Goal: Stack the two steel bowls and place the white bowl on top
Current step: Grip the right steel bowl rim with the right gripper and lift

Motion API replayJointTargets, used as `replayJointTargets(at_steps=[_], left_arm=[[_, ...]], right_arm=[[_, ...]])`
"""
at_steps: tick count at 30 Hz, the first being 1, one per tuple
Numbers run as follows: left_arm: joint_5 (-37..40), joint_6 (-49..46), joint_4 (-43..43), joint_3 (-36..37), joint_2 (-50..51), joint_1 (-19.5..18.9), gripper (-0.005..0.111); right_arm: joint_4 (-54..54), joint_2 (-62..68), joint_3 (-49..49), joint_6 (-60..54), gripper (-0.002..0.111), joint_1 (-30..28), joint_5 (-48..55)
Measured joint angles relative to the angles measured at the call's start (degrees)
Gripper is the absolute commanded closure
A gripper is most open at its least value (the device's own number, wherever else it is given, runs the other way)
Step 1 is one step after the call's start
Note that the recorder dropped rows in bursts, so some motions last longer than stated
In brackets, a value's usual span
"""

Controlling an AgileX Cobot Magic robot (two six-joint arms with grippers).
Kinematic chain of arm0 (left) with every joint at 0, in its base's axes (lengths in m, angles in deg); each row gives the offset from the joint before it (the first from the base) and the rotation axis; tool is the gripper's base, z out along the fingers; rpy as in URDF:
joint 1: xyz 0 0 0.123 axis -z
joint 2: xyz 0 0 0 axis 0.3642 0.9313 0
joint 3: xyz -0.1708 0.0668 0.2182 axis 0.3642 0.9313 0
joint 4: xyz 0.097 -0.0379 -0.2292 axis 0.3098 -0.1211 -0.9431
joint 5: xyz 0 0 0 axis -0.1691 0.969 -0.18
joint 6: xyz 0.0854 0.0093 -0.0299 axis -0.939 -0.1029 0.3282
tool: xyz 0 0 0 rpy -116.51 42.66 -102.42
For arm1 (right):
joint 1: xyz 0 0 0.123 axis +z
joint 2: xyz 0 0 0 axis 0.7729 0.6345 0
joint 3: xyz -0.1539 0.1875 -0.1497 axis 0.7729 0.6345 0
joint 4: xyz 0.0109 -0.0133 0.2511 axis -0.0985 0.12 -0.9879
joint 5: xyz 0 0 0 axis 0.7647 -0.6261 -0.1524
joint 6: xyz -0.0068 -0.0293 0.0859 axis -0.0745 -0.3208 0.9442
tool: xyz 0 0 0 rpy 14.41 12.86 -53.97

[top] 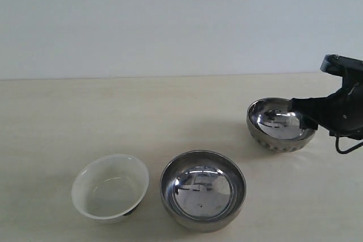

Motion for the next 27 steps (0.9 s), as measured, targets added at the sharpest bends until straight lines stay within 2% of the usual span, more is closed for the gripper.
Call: replayJointTargets(at_steps=[12,14,15,18,27], left_arm=[[0.00,0.00,0.00,0.00,0.00,0.00,0.103],[0.00,0.00,0.00,0.00,0.00,0.00,0.103],[0.00,0.00,0.00,0.00,0.00,0.00,0.103],[0.00,0.00,0.00,0.00,0.00,0.00,0.103],[0.00,0.00,0.00,0.00,0.00,0.00,0.103]], right_arm=[[0.00,8.09,0.00,1.33,0.056,0.00,-6.94],[0.00,8.09,0.00,1.33,0.068,0.00,-7.32],[0.00,8.09,0.00,1.33,0.082,0.00,-7.51],[0.00,8.09,0.00,1.33,0.108,0.00,-7.61],[-0.62,6.93,-0.47,1.69,0.108,0.00,-5.26]])
